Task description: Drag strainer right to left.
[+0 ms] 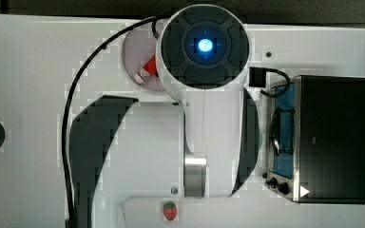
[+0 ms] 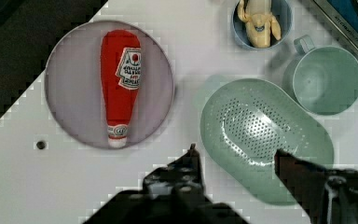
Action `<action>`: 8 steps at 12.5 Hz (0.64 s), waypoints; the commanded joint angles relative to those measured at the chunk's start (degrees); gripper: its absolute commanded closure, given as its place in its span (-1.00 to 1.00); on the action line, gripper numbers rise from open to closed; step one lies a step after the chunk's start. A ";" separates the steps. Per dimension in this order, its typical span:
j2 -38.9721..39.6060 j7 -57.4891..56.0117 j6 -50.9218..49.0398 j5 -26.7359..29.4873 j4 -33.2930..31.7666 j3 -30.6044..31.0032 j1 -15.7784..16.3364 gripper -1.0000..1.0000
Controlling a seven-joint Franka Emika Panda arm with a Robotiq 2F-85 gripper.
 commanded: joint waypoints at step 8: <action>-23.73 4.23 -7.77 -0.26 -19.01 -0.35 -2.02 -1.00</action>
